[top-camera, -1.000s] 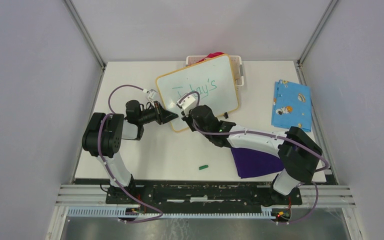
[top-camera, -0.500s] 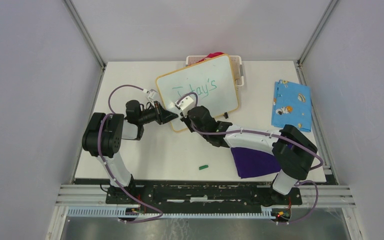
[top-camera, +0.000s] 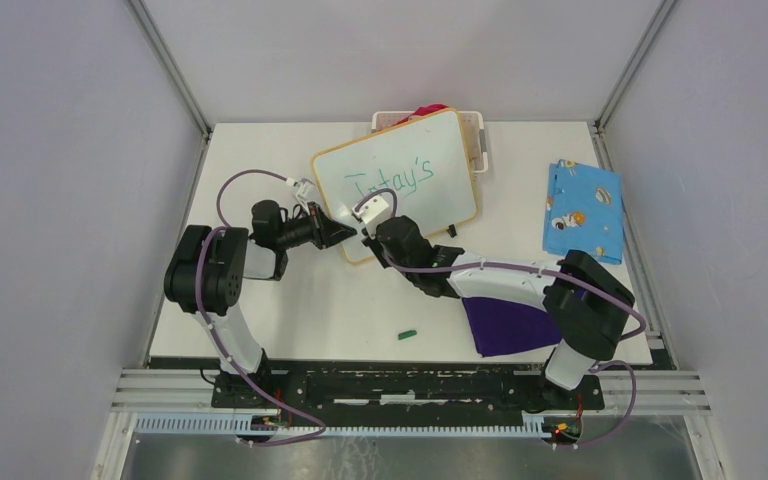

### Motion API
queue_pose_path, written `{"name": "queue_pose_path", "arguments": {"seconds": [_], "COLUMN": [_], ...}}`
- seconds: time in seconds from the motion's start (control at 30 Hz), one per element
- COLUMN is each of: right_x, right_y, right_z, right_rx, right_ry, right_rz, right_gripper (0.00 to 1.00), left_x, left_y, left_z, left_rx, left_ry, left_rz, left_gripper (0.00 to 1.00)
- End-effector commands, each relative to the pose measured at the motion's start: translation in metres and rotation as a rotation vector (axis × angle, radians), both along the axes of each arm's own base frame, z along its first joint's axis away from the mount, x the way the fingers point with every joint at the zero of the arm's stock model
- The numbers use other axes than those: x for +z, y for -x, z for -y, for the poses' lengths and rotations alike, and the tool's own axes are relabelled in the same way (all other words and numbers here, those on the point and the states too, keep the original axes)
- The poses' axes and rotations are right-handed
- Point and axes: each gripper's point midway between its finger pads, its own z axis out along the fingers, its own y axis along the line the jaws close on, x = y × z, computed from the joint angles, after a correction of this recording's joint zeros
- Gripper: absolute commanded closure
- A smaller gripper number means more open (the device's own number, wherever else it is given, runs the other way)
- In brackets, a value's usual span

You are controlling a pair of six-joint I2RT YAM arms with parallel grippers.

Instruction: Write a sentence on the whiteboard

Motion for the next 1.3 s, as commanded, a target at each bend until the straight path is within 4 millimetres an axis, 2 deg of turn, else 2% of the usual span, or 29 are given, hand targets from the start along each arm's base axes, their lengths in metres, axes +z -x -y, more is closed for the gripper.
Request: {"name": "queue_pose_path", "arguments": {"seconds": [0.0, 0.23, 0.5, 0.63, 0.83, 1.27], "right_x": [0.006, 0.005, 0.046, 0.055, 0.049, 0.019], "right_y": [0.000, 0.003, -0.001, -0.010, -0.018, -0.013], "right_z": [0.008, 0.014, 0.004, 0.000, 0.001, 0.009], "right_rx": [-0.035, -0.041, -0.024, -0.028, -0.037, -0.044], "right_ry": [-0.016, -0.013, -0.103, -0.101, -0.084, -0.045], "right_rz": [0.018, 0.017, 0.065, 0.080, 0.067, 0.020], "right_gripper": [1.00, 1.00, 1.00, 1.00, 1.00, 1.00], "left_x": [-0.013, -0.014, -0.014, -0.014, -0.013, -0.014], "left_y": [-0.011, -0.010, -0.010, -0.010, -0.010, -0.010], "left_z": [-0.005, -0.004, -0.004, -0.003, -0.003, -0.003], "left_rx": [0.062, 0.058, 0.057, 0.056, 0.055, 0.053], "left_ry": [-0.037, -0.038, -0.040, -0.039, -0.041, -0.042], "left_rz": [-0.022, -0.024, -0.026, -0.025, -0.023, -0.027], "left_gripper": [0.75, 0.75, 0.75, 0.75, 0.75, 0.75]}}
